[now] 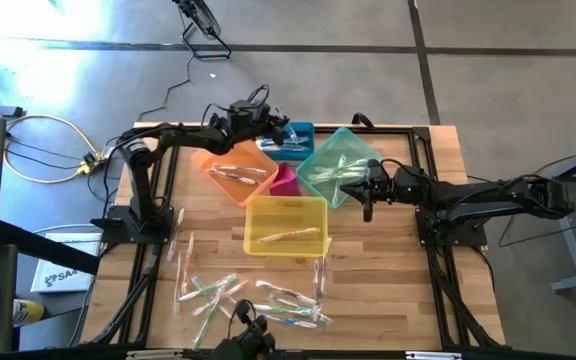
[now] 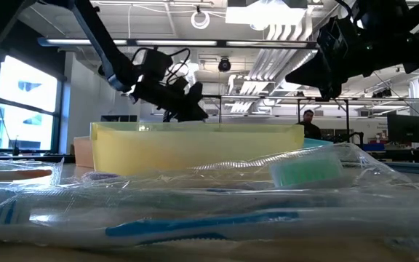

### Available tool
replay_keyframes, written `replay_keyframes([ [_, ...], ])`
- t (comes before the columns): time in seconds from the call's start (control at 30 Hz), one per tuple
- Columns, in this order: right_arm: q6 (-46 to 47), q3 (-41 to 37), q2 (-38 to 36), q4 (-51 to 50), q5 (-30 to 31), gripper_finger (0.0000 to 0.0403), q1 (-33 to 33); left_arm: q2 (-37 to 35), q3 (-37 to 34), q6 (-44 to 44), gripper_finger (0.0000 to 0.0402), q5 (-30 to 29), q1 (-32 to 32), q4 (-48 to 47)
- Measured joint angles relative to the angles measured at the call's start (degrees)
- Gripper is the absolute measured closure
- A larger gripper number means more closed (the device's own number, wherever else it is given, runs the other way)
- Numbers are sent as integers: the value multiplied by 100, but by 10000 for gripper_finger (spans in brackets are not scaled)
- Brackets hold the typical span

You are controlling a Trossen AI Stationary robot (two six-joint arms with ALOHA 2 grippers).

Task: Pick & Place Toothbrushes
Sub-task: Put the blue toothbrush into the blue bin, then put the purple toothbrush into the orange bin

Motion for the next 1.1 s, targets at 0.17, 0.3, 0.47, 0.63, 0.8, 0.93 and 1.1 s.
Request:
replay_keyframes([
  [0.17,12,0,0,-2,98,401,0,60,0,-182,344,-165,-2,30],
  [0.3,40,0,0,-2,98,401,0,59,0,-79,301,-250,-2,51],
  [0.47,42,0,0,-2,98,401,0,59,-2,682,231,-257,-2,56],
  [0.63,42,0,0,-4,97,401,0,59,-2,2045,182,-302,-2,56],
  [0.8,42,0,0,-4,98,401,0,53,-2,1936,171,-419,-2,44],
  [0.93,42,0,0,-2,98,401,0,11,-7,1273,170,-406,-2,60],
  [1.1,44,0,0,-3,98,401,0,11,-7,807,170,-228,-2,-25],
])
